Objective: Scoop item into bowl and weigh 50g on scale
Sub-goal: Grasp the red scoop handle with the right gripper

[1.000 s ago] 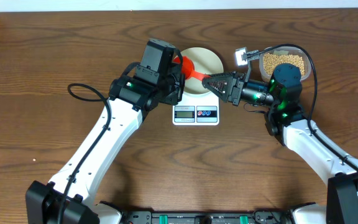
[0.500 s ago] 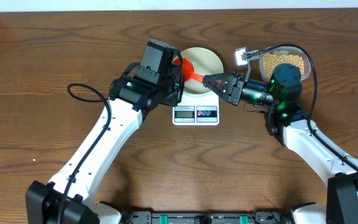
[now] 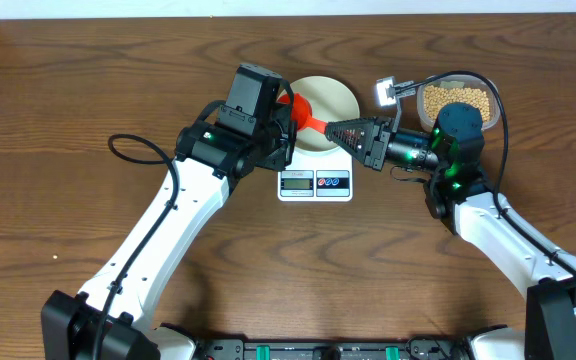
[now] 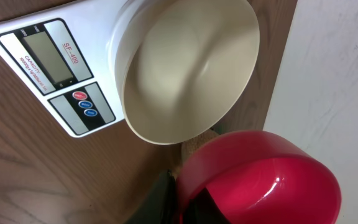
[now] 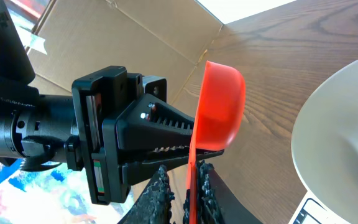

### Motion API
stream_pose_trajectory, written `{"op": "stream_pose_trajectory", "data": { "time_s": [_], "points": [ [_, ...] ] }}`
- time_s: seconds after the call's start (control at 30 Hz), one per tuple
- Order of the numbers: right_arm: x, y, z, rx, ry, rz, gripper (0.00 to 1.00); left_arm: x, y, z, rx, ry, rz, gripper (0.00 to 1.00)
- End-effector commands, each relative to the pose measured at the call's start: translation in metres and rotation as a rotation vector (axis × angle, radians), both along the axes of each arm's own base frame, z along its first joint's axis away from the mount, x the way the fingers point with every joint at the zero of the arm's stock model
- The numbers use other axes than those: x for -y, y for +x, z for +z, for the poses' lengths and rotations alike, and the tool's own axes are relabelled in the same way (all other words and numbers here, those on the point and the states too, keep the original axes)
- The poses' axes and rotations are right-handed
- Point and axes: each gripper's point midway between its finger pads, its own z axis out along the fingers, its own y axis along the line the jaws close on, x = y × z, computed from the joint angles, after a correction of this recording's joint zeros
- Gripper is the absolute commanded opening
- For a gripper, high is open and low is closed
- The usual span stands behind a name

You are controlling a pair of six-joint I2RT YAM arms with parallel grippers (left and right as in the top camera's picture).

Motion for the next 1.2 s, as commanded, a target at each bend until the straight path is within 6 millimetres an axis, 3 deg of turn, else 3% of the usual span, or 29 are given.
{"op": "stream_pose_trajectory", "data": {
  "time_s": [0.0,0.17,0.3,0.47,0.63,0.7,0.77,0.97,1.13,1.17],
  "points": [
    [-0.004,-0.001,0.003,0.015,0.0,0.016,0.15,0.002,0.001,0.002,0.003,0.001,-0.002,0.07],
    [-0.004,-0.001,0.003,0.014,0.0,0.016,0.12,0.002,0.001,0.002,0.003,0.0,-0.002,0.07],
    [-0.004,-0.001,0.003,0.014,0.0,0.016,0.01,0.002,0.001,0.002,0.003,0.0,-0.002,0.07],
    [-0.004,-0.001,0.003,0.014,0.0,0.016,0.01,0.002,0.0,0.002,0.002,0.001,-0.002,0.09],
    [-0.003,0.0,0.003,0.014,0.0,0.01,0.01,0.0,-0.003,-0.002,-0.017,0.011,-0.001,0.59],
    [-0.001,0.002,0.003,0.015,0.0,0.003,0.01,0.0,-0.003,-0.002,-0.017,0.011,-0.001,0.72],
    [0.003,0.005,0.003,0.014,0.0,-0.009,0.01,-0.001,-0.003,-0.002,-0.016,0.014,0.001,0.77],
    [0.027,0.02,0.002,0.009,-0.002,-0.074,0.01,-0.01,0.002,-0.003,0.025,0.086,-0.007,0.79],
    [0.05,0.032,-0.005,-0.014,-0.019,-0.135,0.01,-0.03,0.012,-0.003,0.141,0.309,-0.116,0.83],
    [0.057,0.035,-0.009,-0.02,-0.029,-0.153,0.01,-0.039,0.016,-0.002,0.195,0.432,-0.203,0.86]
  ]
}}
